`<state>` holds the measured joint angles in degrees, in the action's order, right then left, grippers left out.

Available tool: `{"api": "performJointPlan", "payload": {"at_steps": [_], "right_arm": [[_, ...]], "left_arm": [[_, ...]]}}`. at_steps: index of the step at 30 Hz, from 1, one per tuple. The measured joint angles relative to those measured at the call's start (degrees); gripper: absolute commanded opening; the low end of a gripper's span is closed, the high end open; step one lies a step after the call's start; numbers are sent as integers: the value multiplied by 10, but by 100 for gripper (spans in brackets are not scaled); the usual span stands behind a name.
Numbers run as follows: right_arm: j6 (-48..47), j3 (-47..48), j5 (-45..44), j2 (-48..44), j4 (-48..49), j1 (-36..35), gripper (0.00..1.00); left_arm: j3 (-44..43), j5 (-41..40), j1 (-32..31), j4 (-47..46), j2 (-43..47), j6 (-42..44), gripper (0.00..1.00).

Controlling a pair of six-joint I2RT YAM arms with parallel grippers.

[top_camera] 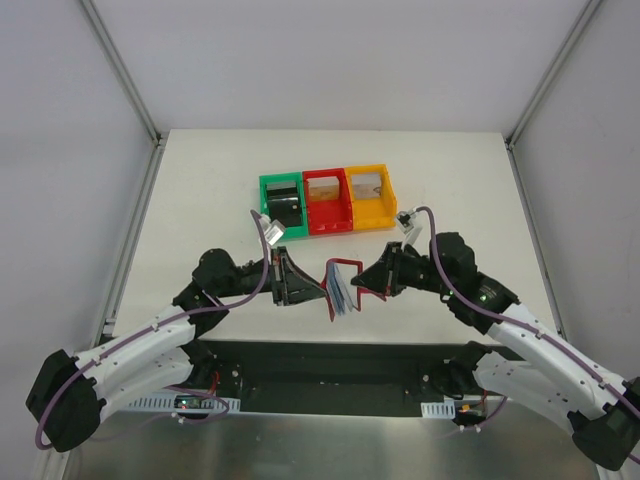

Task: Take the credit cards out of the card holder
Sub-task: Open the card holder at the center of the board.

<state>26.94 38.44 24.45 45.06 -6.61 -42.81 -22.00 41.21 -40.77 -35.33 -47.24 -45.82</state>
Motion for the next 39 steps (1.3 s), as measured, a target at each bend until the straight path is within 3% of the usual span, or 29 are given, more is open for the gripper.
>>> {"api": "performJointPlan", "payload": {"at_steps": [3,4,6,7,11,18,27,34,37,39], "right_arm": [[1,-1,1,0,4,0,1],[1,-2,2,0,4,1,0],[2,-2,3,0,4,1,0],[2,-2,3,0,4,1,0],[9,-2,10,0,12,1,0],[16,-2,20,1,24,1,0],[22,-18,20,2,45,6,0],[27,-21,20,2,53,7,0],[27,-24,20,2,54,7,0],[27,-25,20,2,56,7,0]], "left_arm": [[0,-4,-2,10,3,6,17],[0,-8,-2,15,5,9,22],[-1,-13,-2,23,8,17,44],[-1,-15,-2,27,8,19,50],[-2,-23,-2,43,7,26,58],[-6,-30,-17,56,-3,32,40],[-10,-30,-17,58,5,34,40],[-10,-30,-17,59,12,35,18],[-10,-30,-17,62,12,36,0],[-10,-30,-17,63,12,38,0]]}}
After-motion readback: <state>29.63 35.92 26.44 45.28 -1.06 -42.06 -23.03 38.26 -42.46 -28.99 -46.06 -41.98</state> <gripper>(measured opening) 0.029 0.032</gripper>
